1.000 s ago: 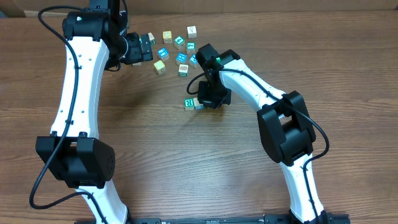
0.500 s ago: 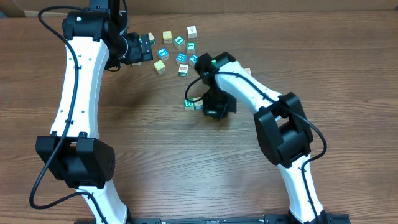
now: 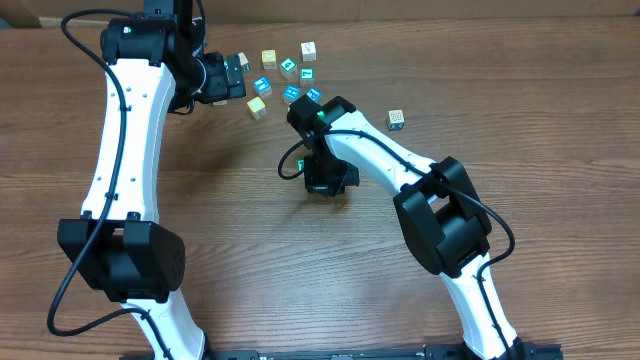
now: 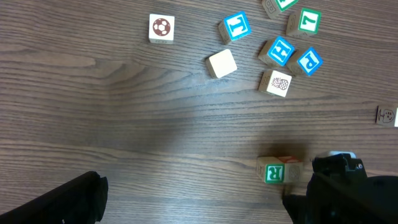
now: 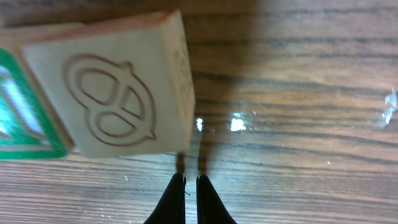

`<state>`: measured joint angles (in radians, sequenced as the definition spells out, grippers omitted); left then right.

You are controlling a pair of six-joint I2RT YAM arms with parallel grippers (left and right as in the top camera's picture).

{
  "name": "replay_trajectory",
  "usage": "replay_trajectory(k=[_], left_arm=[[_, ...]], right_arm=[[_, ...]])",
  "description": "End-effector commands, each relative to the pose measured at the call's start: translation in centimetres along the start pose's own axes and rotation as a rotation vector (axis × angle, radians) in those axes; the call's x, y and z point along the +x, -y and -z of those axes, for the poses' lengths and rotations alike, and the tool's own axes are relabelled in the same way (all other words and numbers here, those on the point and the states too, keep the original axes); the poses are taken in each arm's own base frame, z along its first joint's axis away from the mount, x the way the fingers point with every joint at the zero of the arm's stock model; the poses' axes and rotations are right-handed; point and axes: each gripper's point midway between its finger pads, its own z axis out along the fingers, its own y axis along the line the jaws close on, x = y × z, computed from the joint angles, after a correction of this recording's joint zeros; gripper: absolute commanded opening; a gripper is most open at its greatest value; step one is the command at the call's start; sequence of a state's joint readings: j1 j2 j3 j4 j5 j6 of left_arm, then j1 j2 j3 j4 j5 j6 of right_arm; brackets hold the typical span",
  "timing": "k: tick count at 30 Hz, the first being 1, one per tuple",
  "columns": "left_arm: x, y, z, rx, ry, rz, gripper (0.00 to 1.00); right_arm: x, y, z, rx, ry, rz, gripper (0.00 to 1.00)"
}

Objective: Form a horizontal line

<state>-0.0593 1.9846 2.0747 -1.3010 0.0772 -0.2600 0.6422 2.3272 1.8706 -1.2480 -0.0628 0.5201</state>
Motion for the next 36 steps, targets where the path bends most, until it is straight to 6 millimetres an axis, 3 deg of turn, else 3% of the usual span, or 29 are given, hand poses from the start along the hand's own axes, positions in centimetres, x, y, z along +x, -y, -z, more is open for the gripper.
replay_trajectory(k=[1, 36], left_arm=[[-0.1, 0.2, -0.1, -0.004, 0.002, 0.004, 1.00], [-0.1, 0.2, -0.1, -0.004, 0.002, 0.004, 1.00]], right_arm=[[-0.5, 0.0, 1.4, -0.012, 0.045, 0.005, 0.04], [-2.8, -1.0, 1.6, -0.045, 0.144, 0.010, 0.04]])
